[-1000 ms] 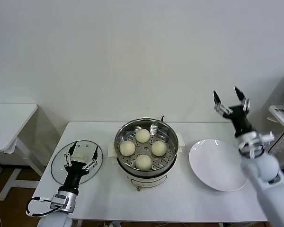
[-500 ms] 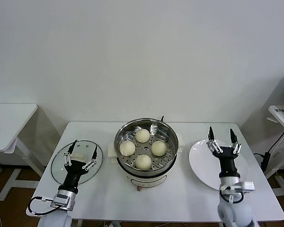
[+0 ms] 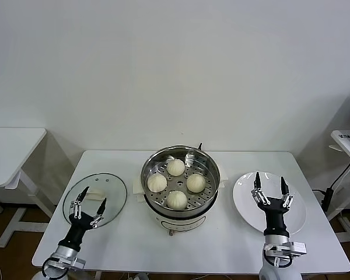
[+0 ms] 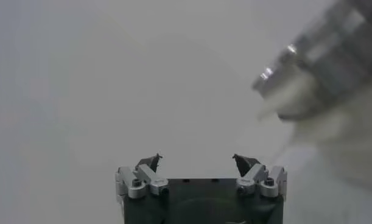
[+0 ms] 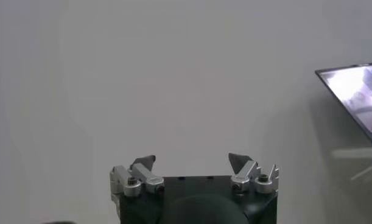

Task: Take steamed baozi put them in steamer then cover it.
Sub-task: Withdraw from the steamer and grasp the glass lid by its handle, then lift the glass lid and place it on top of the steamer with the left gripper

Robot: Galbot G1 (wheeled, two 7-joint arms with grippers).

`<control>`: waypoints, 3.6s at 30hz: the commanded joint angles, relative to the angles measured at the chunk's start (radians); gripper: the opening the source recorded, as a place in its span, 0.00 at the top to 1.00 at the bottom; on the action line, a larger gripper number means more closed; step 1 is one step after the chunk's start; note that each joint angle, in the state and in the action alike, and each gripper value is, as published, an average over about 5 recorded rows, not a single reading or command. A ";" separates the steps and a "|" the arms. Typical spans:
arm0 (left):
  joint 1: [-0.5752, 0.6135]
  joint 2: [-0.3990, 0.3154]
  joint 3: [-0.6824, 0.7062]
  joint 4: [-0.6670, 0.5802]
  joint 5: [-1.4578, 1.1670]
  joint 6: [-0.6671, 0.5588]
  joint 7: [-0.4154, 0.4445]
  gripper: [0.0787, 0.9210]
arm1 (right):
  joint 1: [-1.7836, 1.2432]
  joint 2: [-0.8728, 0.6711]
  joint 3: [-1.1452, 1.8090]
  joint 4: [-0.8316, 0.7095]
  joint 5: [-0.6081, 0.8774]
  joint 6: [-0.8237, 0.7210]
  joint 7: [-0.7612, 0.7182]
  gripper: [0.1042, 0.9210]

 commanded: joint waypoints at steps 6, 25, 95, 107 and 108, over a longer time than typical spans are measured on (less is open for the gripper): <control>-0.079 0.072 -0.150 0.190 0.597 -0.051 -0.166 0.12 | -0.029 0.024 0.009 -0.010 -0.006 0.020 0.002 0.12; -0.216 0.105 -0.051 0.263 0.605 0.017 -0.126 0.12 | -0.025 0.022 0.039 -0.021 -0.005 0.019 0.000 0.12; -0.156 0.096 -0.061 -0.031 0.456 0.198 -0.119 0.87 | -0.019 0.025 0.061 -0.053 -0.040 0.058 -0.006 0.12; 0.012 0.206 0.084 -0.492 0.238 0.594 0.107 0.87 | 0.000 0.021 0.055 -0.071 -0.039 0.067 -0.010 0.12; 0.010 0.212 0.118 -0.525 0.237 0.626 0.120 0.87 | 0.002 0.021 0.054 -0.074 -0.039 0.069 -0.011 0.12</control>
